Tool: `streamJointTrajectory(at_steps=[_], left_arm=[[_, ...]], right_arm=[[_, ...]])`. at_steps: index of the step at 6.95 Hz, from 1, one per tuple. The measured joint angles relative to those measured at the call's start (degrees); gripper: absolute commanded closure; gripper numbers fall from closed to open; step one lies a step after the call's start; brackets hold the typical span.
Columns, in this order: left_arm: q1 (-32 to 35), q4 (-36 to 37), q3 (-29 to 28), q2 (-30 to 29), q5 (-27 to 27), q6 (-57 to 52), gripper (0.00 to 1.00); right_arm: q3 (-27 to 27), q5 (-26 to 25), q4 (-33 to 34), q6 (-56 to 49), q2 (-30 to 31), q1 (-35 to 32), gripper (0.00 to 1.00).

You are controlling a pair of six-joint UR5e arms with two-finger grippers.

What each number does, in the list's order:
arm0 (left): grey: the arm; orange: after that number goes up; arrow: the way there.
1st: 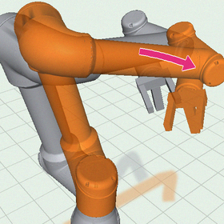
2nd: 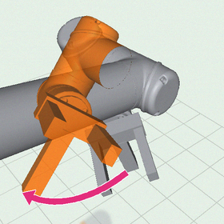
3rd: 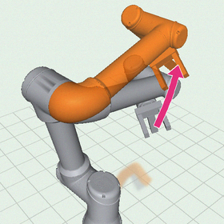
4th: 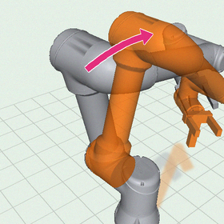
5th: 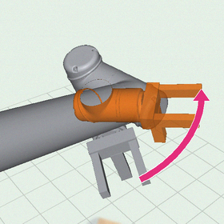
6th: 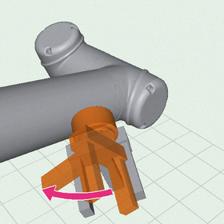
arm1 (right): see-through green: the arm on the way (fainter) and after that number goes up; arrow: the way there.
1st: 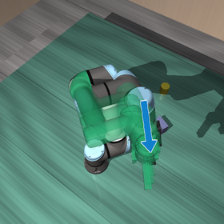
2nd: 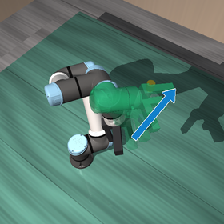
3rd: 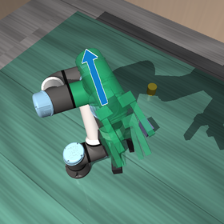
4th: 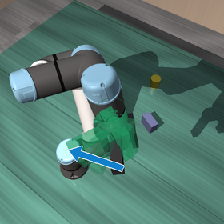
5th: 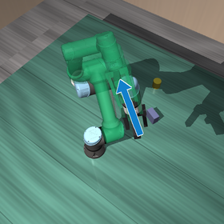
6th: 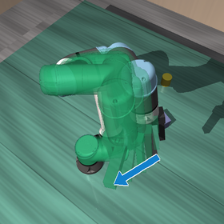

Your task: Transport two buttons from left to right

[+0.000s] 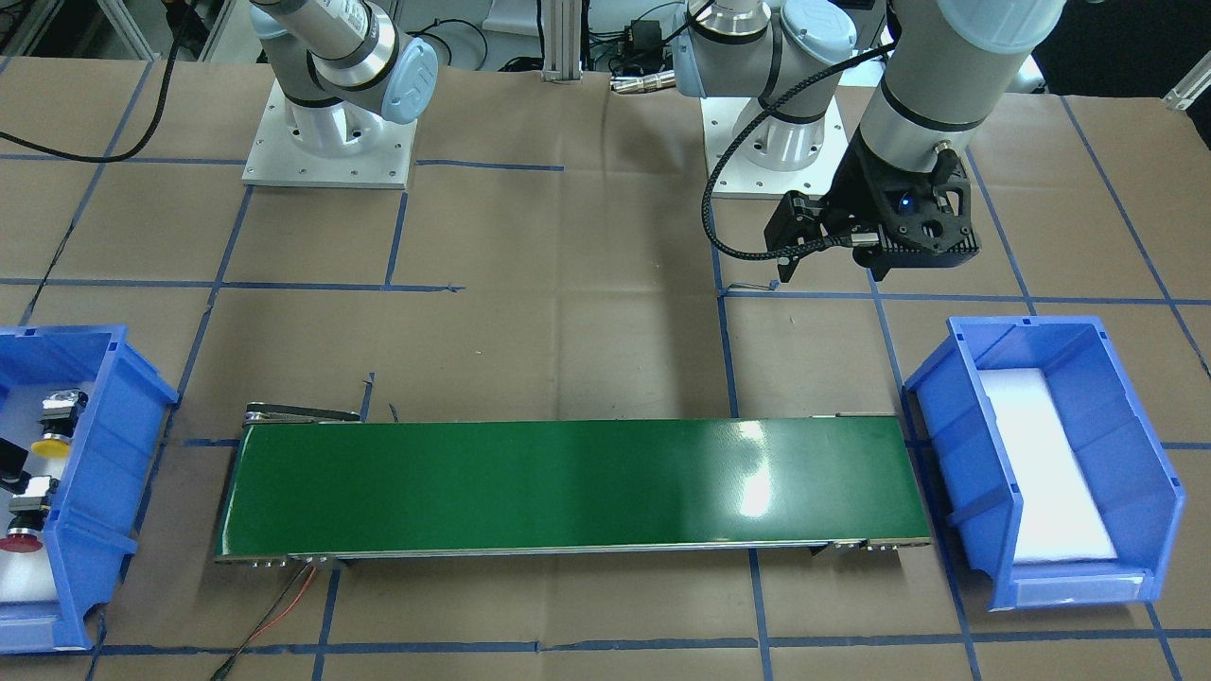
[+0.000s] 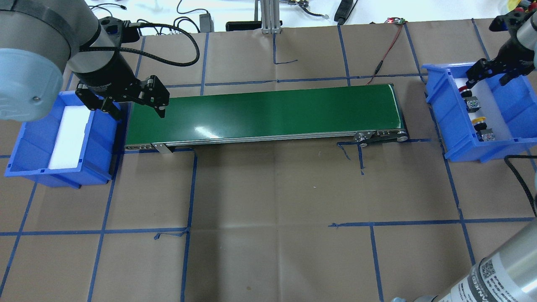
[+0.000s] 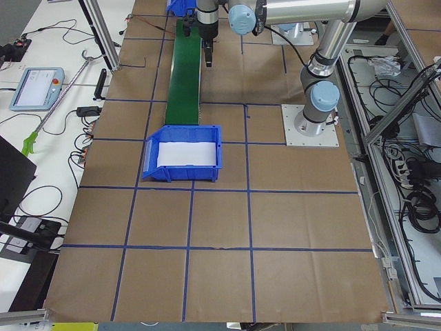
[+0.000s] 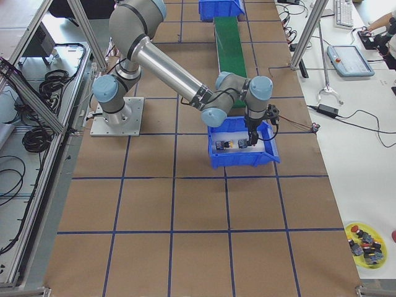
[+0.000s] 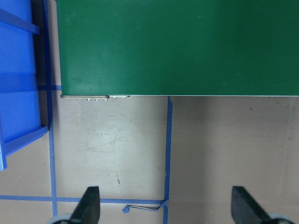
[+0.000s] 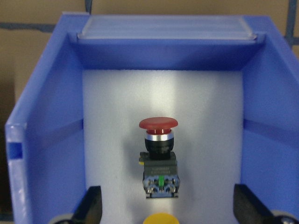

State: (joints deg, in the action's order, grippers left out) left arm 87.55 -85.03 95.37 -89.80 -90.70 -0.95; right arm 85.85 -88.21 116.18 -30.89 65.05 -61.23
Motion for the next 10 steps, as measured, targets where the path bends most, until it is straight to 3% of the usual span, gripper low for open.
streamJointTrajectory(at_steps=[3,6,8,10], left_arm=[[0.1,0.0,0.0,0.1,0.1,0.1,0.0],[0.1,0.0,0.0,0.0,0.0,0.1,0.0],[0.1,0.0,0.0,-0.1,0.1,0.2,0.0],[0.1,0.0,0.0,-0.1,0.1,0.2,0.0]], right_arm=[[-0.2,1.0,-7.7,4.5,12.4,-3.9,0.0],[-0.1,1.6,-10.8,24.9,17.7,-19.5,0.0],[2.6,1.7,-15.3,27.6,22.1,-28.1,0.0],[5.1,1.3,-18.5,27.9,26.8,-29.9,0.0]])
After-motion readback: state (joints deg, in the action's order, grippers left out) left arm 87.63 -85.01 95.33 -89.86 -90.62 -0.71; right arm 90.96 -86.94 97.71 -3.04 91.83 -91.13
